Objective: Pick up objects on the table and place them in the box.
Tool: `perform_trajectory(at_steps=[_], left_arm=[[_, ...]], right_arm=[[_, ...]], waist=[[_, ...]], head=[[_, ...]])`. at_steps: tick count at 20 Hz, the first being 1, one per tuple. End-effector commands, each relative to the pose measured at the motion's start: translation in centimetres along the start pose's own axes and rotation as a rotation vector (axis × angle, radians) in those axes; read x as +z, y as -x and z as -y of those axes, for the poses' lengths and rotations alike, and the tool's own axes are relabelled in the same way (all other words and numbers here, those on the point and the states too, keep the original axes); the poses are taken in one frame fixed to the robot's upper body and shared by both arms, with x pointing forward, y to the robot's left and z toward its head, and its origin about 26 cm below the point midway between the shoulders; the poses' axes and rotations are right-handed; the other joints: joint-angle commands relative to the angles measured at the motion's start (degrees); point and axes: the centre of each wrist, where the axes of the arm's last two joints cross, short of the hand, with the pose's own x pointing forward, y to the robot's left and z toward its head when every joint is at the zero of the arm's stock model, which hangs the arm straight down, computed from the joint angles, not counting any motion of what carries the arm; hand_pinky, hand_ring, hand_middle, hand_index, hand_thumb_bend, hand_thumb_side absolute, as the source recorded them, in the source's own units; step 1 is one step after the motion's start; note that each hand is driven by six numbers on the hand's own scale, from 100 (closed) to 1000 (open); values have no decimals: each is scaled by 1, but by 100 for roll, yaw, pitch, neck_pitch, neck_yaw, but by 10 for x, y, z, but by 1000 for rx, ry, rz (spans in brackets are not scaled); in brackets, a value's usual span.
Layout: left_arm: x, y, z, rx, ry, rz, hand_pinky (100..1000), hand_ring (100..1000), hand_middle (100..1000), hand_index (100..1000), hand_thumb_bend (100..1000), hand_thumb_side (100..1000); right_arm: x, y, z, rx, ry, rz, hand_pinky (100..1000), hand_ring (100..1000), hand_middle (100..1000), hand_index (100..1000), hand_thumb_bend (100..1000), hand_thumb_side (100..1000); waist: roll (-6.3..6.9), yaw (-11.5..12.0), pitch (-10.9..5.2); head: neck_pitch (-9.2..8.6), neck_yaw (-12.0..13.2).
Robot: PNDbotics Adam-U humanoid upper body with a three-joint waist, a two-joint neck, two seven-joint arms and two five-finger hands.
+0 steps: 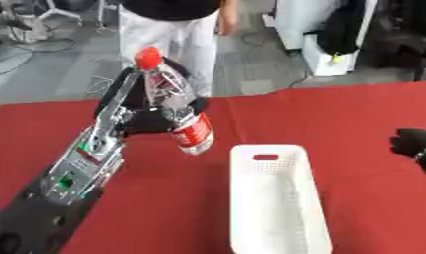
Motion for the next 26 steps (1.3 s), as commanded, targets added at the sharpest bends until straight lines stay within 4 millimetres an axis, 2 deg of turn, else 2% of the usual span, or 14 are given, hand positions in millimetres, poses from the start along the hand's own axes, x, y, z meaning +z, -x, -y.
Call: perform_trajectory(at_steps=[1,7,14,26], left_arm=[[-10,-16,4,6,35,58,100,228,356,339,474,100],[-17,-18,26,50,114,67,100,234,362,343,467,100],[-21,-15,51,87,194,61,100,242,370,349,459,100],[-14,-3,75,50,307,62,100,263,390,358,439,100]], right_arm=[[-1,-4,8,30,3,8,800,802,799,850,100,998],[3,-1,11,49,5,-9,801,802,799,850,100,992],[8,4,18,81,16,-33,801,803,799,851,100,991],[9,5,28,123,47,-30,801,803,799,851,100,990]], waist=[[12,-57,-121],[72,-238,-157],[82,-466,-145],[77,-604,-63]], head=[[-2,-45],[27,-39],[42,39],[18,166]])
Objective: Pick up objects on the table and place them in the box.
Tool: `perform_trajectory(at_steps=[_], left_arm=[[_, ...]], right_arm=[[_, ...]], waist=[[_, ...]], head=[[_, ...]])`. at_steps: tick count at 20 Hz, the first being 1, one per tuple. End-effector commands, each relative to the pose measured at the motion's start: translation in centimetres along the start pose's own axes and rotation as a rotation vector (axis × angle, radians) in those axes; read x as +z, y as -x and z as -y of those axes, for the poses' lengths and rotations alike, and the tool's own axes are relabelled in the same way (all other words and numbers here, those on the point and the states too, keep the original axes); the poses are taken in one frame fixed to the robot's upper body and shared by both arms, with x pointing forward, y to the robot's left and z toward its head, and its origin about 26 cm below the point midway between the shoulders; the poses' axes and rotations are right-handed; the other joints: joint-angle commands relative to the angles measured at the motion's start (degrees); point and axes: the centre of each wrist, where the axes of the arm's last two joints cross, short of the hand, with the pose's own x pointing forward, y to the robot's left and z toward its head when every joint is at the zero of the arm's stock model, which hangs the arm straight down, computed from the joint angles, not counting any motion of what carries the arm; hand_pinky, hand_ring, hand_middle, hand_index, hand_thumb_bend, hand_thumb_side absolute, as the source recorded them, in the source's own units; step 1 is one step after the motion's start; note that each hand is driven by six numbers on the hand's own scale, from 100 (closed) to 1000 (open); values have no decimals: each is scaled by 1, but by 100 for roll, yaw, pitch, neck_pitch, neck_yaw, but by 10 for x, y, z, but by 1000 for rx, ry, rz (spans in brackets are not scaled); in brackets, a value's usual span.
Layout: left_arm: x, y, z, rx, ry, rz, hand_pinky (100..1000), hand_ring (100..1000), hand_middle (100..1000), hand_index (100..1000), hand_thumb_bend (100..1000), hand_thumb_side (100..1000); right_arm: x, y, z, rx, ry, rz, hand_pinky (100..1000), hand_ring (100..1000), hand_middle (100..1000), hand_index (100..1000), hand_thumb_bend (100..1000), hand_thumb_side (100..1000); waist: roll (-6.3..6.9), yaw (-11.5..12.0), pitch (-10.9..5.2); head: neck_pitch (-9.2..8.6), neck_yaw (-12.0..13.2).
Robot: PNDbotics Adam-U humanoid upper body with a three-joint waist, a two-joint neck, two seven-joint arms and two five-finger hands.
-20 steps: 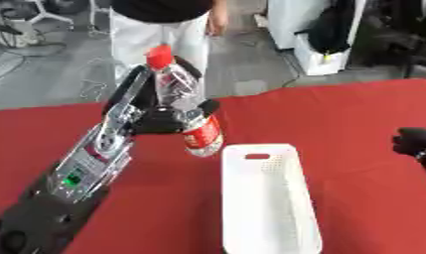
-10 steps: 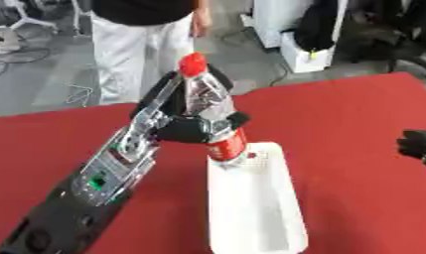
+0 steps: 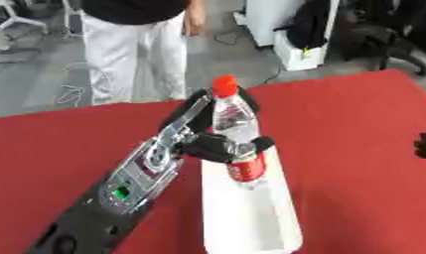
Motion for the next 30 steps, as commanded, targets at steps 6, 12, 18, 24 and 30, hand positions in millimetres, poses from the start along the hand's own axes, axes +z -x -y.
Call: perform_trajectory(at_steps=[6,12,18,24,30], left_arm=[[-3,-5,0,-66,44,44,100,337,446,400,344,100],[-2,-5,0,-133,97,80,100,643,760,642,587,229],[-1,-5,2,-190,199,140,661,1000,1000,1000,897,815],[-1,-3,1,-242,270,178,846,1000,1000,1000,1000,961],[0,0,0,-252,267,176,843,1000,1000,1000,1000,956]], right_arm=[[-5,-4,9,34,6,22,801,803,799,851,100,990],[-4,-4,9,34,6,21,801,802,798,851,100,991],[-4,-3,8,32,7,19,801,802,799,851,100,990],[-3,-3,8,29,7,16,801,802,798,851,100,990],[-3,-3,7,27,8,14,801,802,798,852,100,990]], waist=[[-28,6,-57],[-34,19,-67],[-45,1,-75],[-51,-10,-88],[-56,-12,-95]], head=[[-36,36],[-76,50],[-96,76],[-108,85],[-114,88]])
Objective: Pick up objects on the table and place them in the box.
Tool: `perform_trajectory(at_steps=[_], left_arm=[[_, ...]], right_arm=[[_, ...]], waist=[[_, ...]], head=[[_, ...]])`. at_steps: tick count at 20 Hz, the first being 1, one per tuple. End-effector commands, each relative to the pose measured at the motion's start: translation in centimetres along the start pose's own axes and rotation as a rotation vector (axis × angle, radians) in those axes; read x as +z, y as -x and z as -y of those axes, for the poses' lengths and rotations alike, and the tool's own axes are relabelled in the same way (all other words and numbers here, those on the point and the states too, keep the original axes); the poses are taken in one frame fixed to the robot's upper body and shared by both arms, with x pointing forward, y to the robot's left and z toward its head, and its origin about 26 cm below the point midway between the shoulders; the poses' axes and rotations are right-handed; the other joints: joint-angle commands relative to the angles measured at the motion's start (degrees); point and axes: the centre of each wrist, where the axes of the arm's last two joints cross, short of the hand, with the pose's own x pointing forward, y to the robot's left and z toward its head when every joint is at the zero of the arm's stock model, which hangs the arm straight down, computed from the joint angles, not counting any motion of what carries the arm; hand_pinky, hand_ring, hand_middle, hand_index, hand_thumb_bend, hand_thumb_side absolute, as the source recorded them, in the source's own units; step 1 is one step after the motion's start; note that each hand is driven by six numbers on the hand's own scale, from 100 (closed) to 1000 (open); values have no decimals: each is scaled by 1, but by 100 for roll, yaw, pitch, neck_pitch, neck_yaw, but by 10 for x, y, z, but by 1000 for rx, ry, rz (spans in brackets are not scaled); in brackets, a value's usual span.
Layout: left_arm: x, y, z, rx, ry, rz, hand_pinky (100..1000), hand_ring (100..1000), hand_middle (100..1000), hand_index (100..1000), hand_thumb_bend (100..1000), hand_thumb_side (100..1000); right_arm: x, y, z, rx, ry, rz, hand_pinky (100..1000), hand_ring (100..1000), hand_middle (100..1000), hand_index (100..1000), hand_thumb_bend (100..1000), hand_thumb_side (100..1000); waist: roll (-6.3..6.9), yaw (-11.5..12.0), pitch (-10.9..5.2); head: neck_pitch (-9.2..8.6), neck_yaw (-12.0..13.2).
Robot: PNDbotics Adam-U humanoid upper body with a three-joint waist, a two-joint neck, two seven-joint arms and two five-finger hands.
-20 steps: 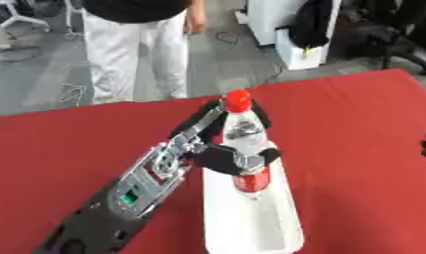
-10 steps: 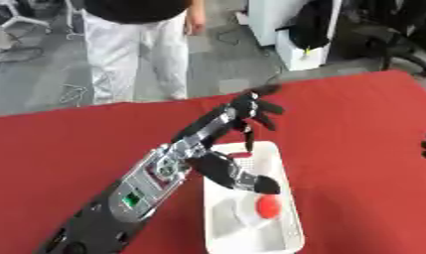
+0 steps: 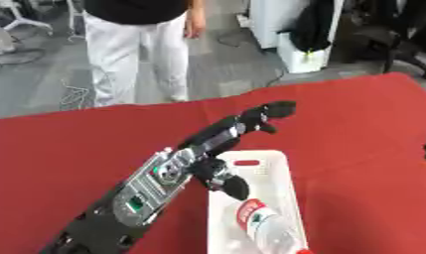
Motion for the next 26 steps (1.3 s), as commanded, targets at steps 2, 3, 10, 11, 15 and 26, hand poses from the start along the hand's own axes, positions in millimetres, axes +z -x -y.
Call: perform_trajectory(at_steps=[2,3,10,11,15,26], left_arm=[[0,-2,-9,-34,-13,9,829,1000,1000,1000,987,949],[0,-2,-10,-34,-24,6,812,1000,1000,1000,947,930],[13,-11,-22,-4,-152,-2,724,1000,1000,1000,590,910],[16,-13,-23,18,-174,1,716,1000,1000,1000,557,932],[31,-22,-24,121,-265,36,717,1000,1000,1000,502,985],[74,-23,2,228,-452,64,815,1000,1000,1000,526,1000]], right_arm=[[-3,-3,7,21,0,13,801,802,798,851,100,990],[-3,-3,7,21,0,12,801,802,798,852,100,990],[0,-1,7,23,1,1,801,802,798,852,100,990],[0,-1,7,23,1,-1,801,802,798,852,100,990],[0,-1,5,16,4,-3,800,802,798,852,100,991],[-28,-14,-24,-99,-11,82,798,808,801,854,100,1000]], waist=[[-56,-1,-94],[-59,8,-96],[-64,205,-144],[-68,267,-154],[-109,492,-189],[-280,1185,-295]], head=[[-54,42],[-55,38],[-58,-94],[-72,-132],[-136,-254],[-449,-570]])
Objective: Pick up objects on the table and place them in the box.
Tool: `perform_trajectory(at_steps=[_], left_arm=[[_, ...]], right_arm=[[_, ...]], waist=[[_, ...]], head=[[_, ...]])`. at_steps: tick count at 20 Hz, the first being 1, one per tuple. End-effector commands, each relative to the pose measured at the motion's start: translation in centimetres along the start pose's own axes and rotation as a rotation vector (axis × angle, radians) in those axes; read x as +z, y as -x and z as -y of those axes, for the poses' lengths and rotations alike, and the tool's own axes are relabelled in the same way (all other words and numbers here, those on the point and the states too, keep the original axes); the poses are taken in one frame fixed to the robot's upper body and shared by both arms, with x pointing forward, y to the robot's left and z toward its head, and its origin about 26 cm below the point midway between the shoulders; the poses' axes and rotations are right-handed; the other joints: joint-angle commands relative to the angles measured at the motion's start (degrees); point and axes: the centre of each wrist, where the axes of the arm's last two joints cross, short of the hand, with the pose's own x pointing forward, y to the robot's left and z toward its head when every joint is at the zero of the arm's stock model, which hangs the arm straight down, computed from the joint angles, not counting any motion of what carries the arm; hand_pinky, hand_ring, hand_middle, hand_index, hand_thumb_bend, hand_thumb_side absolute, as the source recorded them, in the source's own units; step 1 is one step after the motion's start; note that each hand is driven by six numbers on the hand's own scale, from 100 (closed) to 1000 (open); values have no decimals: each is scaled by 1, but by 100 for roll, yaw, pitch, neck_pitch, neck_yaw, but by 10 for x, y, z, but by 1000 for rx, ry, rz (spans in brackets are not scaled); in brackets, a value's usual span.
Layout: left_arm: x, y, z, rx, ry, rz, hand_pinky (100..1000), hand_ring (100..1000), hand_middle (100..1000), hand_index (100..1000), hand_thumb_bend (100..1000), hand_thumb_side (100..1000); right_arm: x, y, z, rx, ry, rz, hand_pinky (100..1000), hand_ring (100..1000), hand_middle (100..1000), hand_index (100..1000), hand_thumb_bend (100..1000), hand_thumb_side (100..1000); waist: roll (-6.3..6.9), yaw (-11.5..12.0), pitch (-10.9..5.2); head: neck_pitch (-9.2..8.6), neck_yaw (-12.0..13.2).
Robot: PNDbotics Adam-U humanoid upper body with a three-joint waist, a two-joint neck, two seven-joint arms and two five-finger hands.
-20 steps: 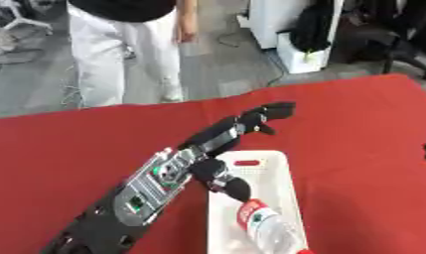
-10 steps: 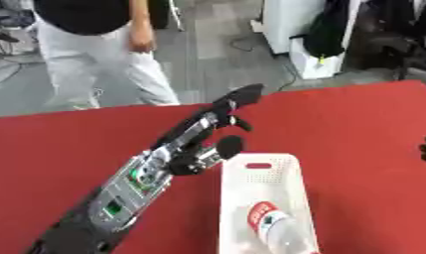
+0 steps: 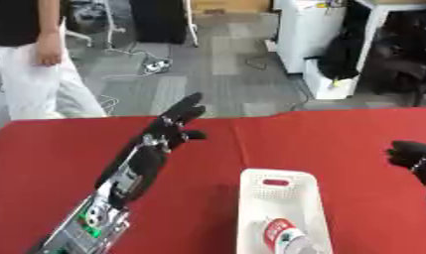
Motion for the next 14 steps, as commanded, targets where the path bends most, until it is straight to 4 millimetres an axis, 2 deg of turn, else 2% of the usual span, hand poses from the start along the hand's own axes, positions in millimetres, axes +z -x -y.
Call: perform_trajectory(at_steps=[1,5,8,10,14], left_arm=[[3,-3,3,3,-45,30,829,1000,1000,1000,535,1000],[11,11,24,54,-124,22,829,1000,1000,1000,522,1000],[13,25,42,97,-149,-3,822,1000,1000,1000,488,1000],[13,30,50,123,-152,-8,821,1000,1000,1000,473,1000],[12,34,55,134,-151,-6,815,1000,1000,1000,509,1000]], right_arm=[[-16,-10,-8,-42,-1,57,796,812,802,854,100,1000],[-26,-18,-21,-108,18,82,793,822,805,854,100,1000],[-26,-21,-24,-136,71,70,796,840,827,856,100,1000],[-24,-21,-25,-145,115,52,800,844,830,859,100,1000],[-24,-25,-28,-156,161,55,810,853,837,872,100,1000]], waist=[[-29,78,-100],[-77,323,-144],[-111,501,-153],[-121,567,-154],[-129,567,-151]], head=[[-155,-160],[-288,-326],[-458,-498],[-543,-594],[-678,-690]])
